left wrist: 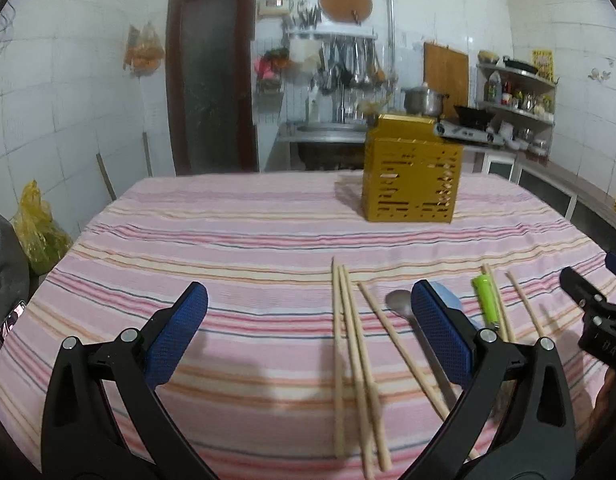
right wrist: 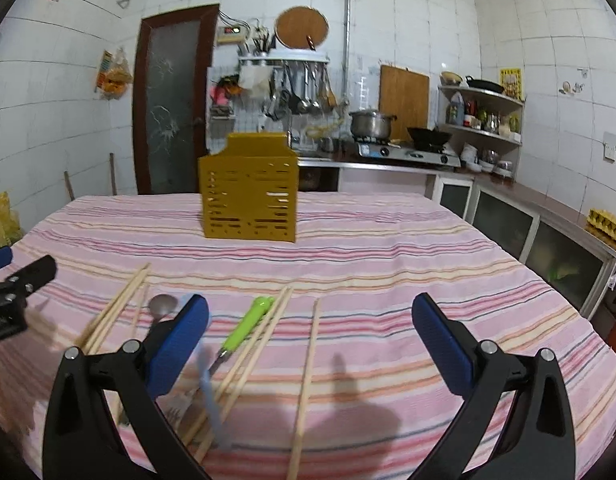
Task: Organize utensils
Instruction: 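Lower the left tool toward a chopstick while the right tool approaches another chopstick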
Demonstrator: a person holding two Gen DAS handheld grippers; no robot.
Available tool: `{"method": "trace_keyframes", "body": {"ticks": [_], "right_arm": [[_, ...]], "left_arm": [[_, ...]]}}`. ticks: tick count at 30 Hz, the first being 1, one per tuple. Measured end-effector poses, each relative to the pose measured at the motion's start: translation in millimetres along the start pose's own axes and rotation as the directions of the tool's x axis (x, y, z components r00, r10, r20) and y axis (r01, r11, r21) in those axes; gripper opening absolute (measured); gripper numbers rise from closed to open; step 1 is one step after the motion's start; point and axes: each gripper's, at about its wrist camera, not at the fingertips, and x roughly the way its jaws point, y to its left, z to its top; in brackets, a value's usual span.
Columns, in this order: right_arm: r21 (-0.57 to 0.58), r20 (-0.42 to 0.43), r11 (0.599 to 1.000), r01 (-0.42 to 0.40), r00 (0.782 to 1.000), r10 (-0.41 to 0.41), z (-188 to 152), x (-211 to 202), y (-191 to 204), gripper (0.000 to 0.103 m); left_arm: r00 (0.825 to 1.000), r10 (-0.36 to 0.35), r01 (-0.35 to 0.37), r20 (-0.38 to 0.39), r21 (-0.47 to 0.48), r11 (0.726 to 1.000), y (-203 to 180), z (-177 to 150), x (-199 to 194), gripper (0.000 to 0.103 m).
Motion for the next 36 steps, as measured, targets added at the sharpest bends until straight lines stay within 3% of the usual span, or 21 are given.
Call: {"method": "trace_keyframes", "body": {"ticks": [6,10,16,20,27,36], "right_arm": [[-0.009,-0.09,1.0,0.024,0.996,-0.025,8,36,-2,0.099],[0.006,-0.182,0.998,0.066,0.981,-0.064,6,64,-7,0.099],[0.071,-0.292,0.993,0.092,0.954,-0.067,-3,92,-23,0.099],[0.08,-0.334,0.992,0.096,0.94,-0.064,-9,100,-25,0.099],[0.071,-0.372,0.992,0.102,0.926,-0.069,-13,107,-21,0.099],[0.056,-0.412,0.991,0.119,0.907,-0.086,-15,116,-21,0.098]], "left_arm": [[0.996,-0.019,0.017,-0.089,-0.017,1.0,16,21,40,0.098],[0.986,-0.048,0.046,-0.157,-0.018,0.999,17,28,71,0.098],[0.959,-0.009,0.013,-0.284,0.013,1.0,15,18,116,0.098],[0.928,-0.009,0.019,-0.373,0.022,1.0,13,6,138,0.095],[0.905,-0.002,0.019,-0.424,0.034,0.999,11,2,153,0.095],[0.902,-0.005,0.035,-0.431,0.061,0.998,8,6,159,0.095]]}}
